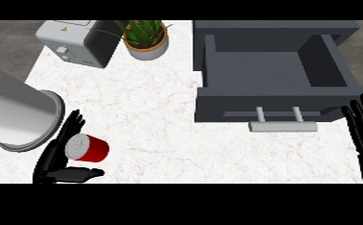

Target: Pick up the can, place it into the drawer and close the drawer

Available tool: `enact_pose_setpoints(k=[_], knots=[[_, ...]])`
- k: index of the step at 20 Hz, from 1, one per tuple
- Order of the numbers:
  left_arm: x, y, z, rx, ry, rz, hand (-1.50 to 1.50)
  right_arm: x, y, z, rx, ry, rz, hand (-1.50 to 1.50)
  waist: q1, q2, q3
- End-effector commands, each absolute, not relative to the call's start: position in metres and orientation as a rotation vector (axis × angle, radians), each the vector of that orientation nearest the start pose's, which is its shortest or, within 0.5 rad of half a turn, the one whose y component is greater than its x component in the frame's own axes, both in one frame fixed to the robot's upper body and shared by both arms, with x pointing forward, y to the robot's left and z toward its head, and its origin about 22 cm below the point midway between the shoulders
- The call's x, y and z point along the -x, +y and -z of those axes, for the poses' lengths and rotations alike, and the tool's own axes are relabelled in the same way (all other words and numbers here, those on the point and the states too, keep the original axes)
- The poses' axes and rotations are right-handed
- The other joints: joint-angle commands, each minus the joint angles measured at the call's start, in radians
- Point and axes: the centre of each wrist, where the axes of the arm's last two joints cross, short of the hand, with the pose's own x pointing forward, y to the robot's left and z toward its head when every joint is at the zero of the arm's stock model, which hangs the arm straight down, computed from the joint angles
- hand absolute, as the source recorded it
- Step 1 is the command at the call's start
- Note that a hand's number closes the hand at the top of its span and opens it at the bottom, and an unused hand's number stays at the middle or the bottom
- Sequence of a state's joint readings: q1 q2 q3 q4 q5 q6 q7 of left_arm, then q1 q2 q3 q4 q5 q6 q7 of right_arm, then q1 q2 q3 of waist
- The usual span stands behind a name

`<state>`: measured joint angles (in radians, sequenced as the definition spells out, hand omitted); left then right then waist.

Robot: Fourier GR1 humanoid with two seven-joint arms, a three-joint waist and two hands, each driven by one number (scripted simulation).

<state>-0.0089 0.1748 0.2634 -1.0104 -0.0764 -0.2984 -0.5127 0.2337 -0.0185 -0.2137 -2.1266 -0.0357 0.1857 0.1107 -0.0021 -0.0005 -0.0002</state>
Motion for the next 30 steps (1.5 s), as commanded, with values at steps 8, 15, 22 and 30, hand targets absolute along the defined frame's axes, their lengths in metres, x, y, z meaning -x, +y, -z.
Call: enact_pose_setpoints(k=[8, 15, 22, 30], knots=[[-0.221, 0.336, 0.104, 0.003, -1.542, 0.118, -1.50, -0.149, -0.298, -0.082, 0.159, -1.810, 0.001, -1.50, -0.002, 0.000, 0.000], [-0.233, 0.308, 0.115, 0.039, -1.563, 0.127, 1.50, -0.148, -0.311, -0.090, 0.173, -1.804, -0.002, -1.50, -0.002, 0.000, 0.000], [-0.225, 0.304, 0.097, 0.151, -1.570, 0.086, 1.50, -0.153, -0.286, -0.083, 0.168, -1.811, 0.018, -1.50, 0.001, 0.000, 0.000], [-0.244, 0.273, 0.046, 0.230, -1.609, 0.120, 1.50, -0.142, -0.296, -0.079, 0.166, -1.820, 0.035, -1.50, 0.002, -0.002, 0.001]])
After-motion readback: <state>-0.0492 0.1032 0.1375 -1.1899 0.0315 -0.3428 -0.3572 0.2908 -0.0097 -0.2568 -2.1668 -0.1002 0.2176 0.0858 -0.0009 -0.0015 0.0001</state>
